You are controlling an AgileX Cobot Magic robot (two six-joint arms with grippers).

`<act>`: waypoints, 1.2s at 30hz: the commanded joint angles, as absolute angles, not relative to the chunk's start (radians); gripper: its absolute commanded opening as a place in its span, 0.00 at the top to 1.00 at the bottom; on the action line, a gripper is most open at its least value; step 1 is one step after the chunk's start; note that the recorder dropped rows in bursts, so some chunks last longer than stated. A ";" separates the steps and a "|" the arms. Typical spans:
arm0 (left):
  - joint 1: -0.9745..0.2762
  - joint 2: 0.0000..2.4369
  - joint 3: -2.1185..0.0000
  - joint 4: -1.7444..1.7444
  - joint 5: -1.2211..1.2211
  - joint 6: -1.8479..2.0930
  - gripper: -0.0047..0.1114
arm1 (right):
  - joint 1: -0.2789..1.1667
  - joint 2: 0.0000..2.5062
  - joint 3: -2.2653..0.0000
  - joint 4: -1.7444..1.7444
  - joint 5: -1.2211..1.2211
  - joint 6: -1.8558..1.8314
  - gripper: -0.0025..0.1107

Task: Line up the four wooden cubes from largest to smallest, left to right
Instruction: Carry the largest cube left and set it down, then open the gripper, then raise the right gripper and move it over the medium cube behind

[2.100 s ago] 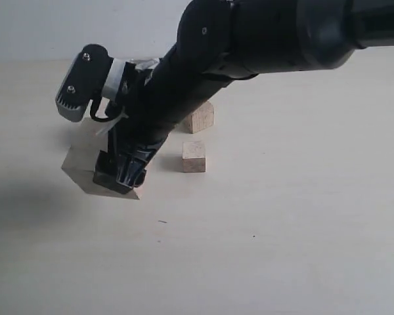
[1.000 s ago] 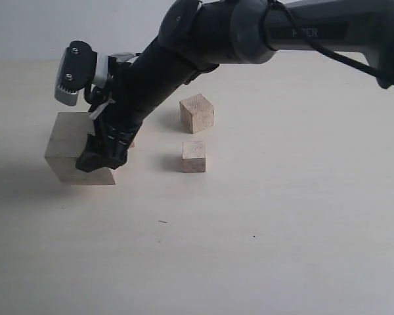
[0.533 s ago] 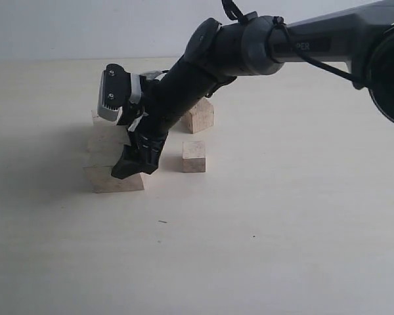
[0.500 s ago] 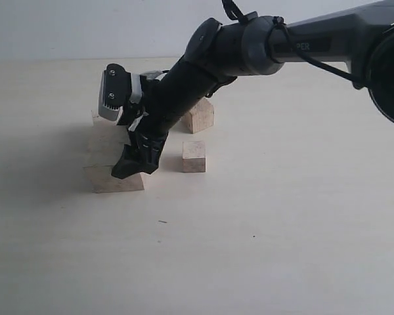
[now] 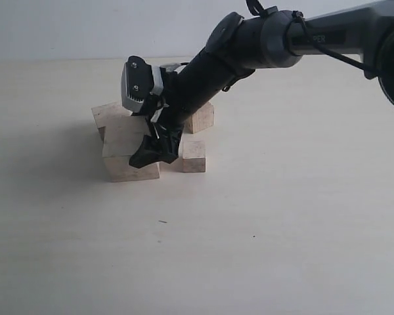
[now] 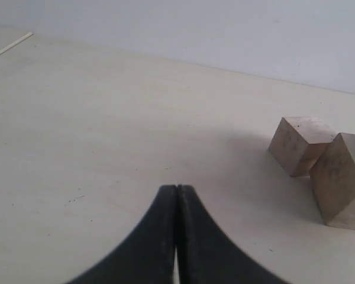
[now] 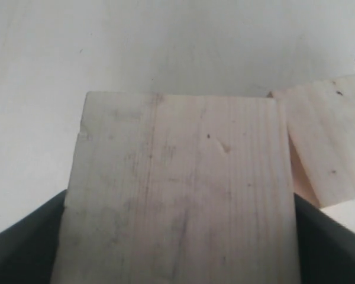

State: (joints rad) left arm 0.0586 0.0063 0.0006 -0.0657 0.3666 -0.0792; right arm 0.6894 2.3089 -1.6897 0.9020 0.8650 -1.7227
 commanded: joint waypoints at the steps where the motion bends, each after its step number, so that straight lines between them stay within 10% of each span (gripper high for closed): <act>1: 0.058 0.000 0.000 -0.064 0.360 -0.082 0.96 | 0.685 2.329 -1.697 0.904 0.888 -1.780 0.82; 8: 0.058 0.000 0.000 -0.064 0.360 -0.082 0.96 | 0.685 2.330 -1.697 0.937 0.877 -1.780 0.30; 13: 0.058 0.000 0.000 -0.064 0.360 -0.082 0.96 | 0.685 2.317 -1.697 0.949 0.855 -1.739 0.11; 36: 0.058 0.000 0.000 -0.064 0.360 -0.082 0.96 | 0.728 2.214 -1.892 0.905 0.541 -0.951 0.24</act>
